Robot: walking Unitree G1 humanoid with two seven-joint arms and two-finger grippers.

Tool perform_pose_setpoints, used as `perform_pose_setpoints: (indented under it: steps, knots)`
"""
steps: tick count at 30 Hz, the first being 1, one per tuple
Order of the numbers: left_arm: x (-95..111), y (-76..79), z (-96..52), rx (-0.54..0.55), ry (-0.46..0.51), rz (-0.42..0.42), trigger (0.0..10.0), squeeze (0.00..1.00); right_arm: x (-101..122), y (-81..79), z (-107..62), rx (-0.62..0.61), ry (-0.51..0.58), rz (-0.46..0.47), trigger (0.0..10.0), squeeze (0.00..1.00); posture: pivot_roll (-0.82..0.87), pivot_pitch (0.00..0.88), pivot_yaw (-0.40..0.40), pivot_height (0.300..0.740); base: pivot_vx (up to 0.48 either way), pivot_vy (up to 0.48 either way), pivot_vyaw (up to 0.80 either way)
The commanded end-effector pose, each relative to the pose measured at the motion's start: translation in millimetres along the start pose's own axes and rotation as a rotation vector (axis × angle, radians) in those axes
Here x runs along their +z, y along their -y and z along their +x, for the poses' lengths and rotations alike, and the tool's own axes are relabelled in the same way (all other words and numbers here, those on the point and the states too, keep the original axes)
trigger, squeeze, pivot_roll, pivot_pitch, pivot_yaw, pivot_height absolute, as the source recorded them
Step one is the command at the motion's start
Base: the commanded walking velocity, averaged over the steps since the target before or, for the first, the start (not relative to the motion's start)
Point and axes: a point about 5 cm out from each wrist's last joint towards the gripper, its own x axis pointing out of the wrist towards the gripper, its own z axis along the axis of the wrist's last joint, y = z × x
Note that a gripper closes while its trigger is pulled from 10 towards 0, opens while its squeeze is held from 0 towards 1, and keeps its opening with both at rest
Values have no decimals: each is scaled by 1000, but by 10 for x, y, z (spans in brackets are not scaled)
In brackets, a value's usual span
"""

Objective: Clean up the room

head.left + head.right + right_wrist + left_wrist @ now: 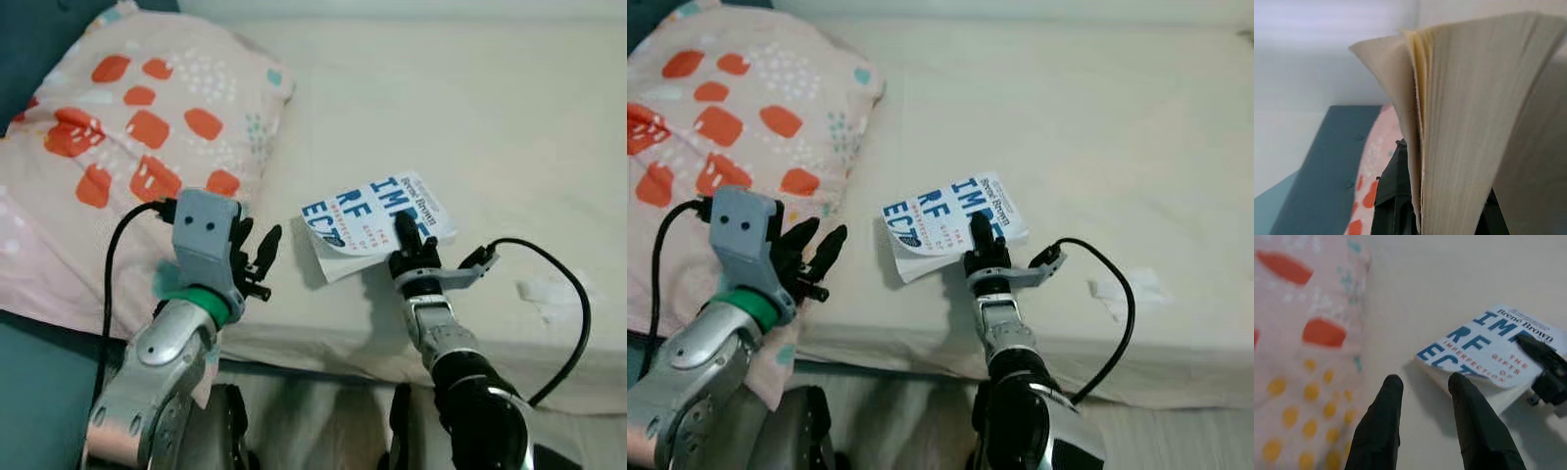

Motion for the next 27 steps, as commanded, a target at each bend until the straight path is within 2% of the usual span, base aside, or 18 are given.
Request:
perform_pose_setpoints:
  steps: [1,4,5,7,10,11,12,13,14,15,18,20,21,22,23,26,27]
  knots:
    - [-19,-23,-73,15,-26,-4,10000,0,-62,46,-28,-33,-5,18,10000,0,223,407,107,562,0,0,0]
    - [-20,-22,-93,17,-34,-5,10000,0,-109,61,-32,-58,-33,3,10000,0,223,412,105,562,0,0,0]
    - [-20,-3,-92,20,-40,-8,10000,0,-160,61,-39,-47,-77,6,10000,1000,216,414,96,562,0,0,0]
    - [-19,5,-92,21,-43,-11,10000,0,-179,52,-39,-32,-94,10,10000,1000,216,414,96,562,0,0,0]
    - [-15,35,-73,25,-44,-25,10000,0,-296,25,-55,22,-225,-24,10000,1000,185,391,82,562,0,0,0]
    - [-7,40,-68,25,-42,-30,10000,0,-336,31,-71,30,-275,-52,10000,525,185,391,82,562,0,0,0]
    - [-3,43,-52,25,-38,-35,10000,0,-376,60,-110,28,-343,-96,10000,0,160,376,73,562,0,0,0]
    - [-3,43,-52,25,-38,-35,10000,0,-376,60,-110,28,-343,-96,10000,0,160,376,73,562,0,0,0]
    - [2,45,-43,24,-37,-39,10000,0,-401,83,-139,25,-389,-125,10000,0,160,376,73,562,0,0,0]
    - [-12,54,11,20,-33,-52,10000,0,-412,168,-223,-6,-471,-188,10000,0,119,352,59,562,0,0,0]
    - [-7,110,76,3,-14,-68,10000,0,-332,307,-368,-39,-577,-297,10000,0,84,315,48,562,0,0,0]
    - [2,127,92,-1,-7,-74,10000,0,-292,350,-418,-46,-603,-326,10000,0,79,311,47,562,0,0,0]
    - [17,142,117,-7,4,-80,10000,0,-196,402,-475,-60,-609,-356,10000,0,60,292,40,562,0,0,0]
    - [17,142,117,-7,4,-80,10000,0,-196,402,-475,-60,-609,-356,10000,0,60,292,40,562,0,0,0]
    - [26,151,145,-13,12,-84,10000,0,-79,449,-530,-75,-598,-382,10000,0,44,279,40,562,0,0,0]
    - [30,153,201,-22,23,-88,10000,0,265,522,-657,-109,-497,-403,10000,0,23,258,39,562,0,0,0]
    - [30,153,201,-22,23,-88,10000,0,265,522,-657,-109,-497,-403,10000,0,23,258,39,562,0,0,0]
